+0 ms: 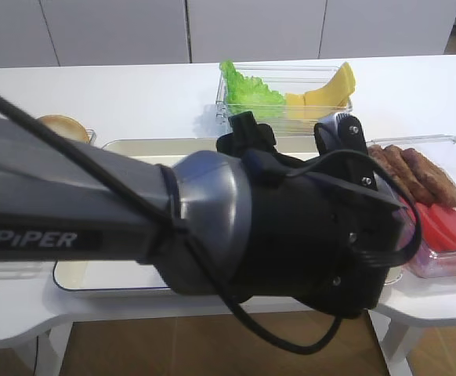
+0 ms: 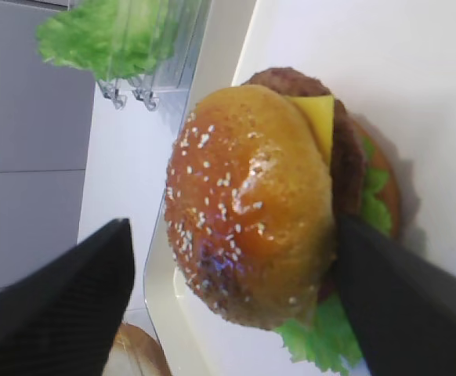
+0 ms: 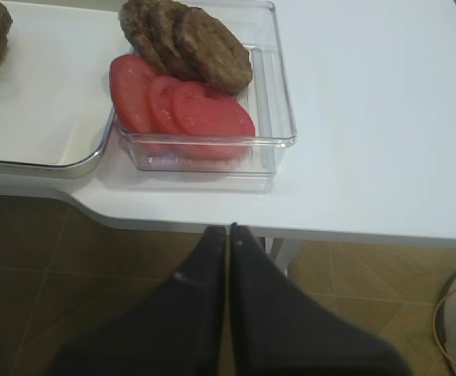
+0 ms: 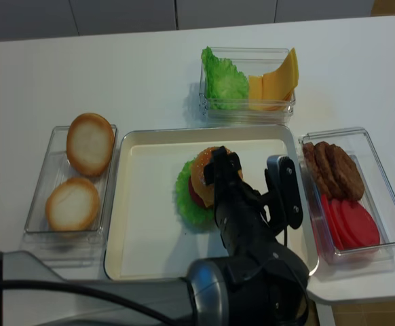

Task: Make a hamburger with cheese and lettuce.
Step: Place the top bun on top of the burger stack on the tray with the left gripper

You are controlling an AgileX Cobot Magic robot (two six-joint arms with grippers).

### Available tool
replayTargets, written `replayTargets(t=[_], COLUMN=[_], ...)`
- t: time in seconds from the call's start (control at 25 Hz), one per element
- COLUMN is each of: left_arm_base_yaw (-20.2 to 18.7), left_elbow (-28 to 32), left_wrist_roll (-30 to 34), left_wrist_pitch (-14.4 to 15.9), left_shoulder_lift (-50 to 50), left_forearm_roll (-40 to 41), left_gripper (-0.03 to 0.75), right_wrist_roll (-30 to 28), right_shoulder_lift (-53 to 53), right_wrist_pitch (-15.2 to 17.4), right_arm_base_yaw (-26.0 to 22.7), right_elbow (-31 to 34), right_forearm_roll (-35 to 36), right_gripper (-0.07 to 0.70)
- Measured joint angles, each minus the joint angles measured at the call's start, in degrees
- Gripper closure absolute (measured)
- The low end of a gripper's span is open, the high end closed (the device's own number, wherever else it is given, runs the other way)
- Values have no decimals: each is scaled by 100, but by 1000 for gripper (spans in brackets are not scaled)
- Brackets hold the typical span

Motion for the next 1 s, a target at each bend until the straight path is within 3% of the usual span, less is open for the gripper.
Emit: replayTargets(t=[0.24,0.56,1.0], left_arm_base_yaw=[22,11,-151], left_elbow=[0,0,0], left_wrist_roll=[-9,-12,-12], left_wrist_pitch=[-70,-104,-63], left_shoulder_lift=[0,0,0], left_forearm_roll=[4,-6,-95], left_gripper=[124,57,50], right_wrist_roll=[0,0,0], right_shoulder_lift=[0,0,0], right_wrist_pitch=[0,0,0], right_arm_base_yaw=[0,0,0], right_elbow=[0,0,0], right_forearm_roll=[0,0,0], right_gripper=[607,607,607])
